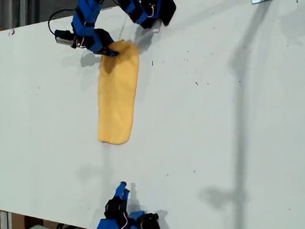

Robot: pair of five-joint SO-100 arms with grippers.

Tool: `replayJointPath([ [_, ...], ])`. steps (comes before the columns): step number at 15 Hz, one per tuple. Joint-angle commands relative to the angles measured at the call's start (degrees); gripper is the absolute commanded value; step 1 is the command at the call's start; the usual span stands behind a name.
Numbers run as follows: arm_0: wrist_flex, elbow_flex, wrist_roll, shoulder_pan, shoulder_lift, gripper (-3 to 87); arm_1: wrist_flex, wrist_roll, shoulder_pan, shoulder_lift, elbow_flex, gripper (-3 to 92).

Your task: Grasp corners of a square towel and fold twice.

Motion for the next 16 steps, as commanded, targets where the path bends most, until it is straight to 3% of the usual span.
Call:
replayJointPath([
  [1, -8.2, 6.3, -0.6, -0.4, 0.0, 13.9, 1.7, 4.0, -1.9, 15.4, 2.9, -0.1],
  [4, -14.4, 10.3, 1.6, -5.4, -4.4, 13.9, 8.9, 7.6, -11.3, 19.3, -11.8, -0.1],
  [6, -17.9, 14.5, 2.5, -13.4, -9.8, 13.9, 13.8, 8.7, -15.6, 13.6, -26.8, -0.1],
  [8, -16.1, 15.0, 2.6, -18.8, -8.6, 13.9, 16.7, 8.7, -18.4, 7.7, -39.9, -0.1],
  [16, -13.5, 17.1, 3.1, -21.0, -3.0, 13.9, -4.7, -0.1, -32.8, -22.6, -64.2, -0.1],
])
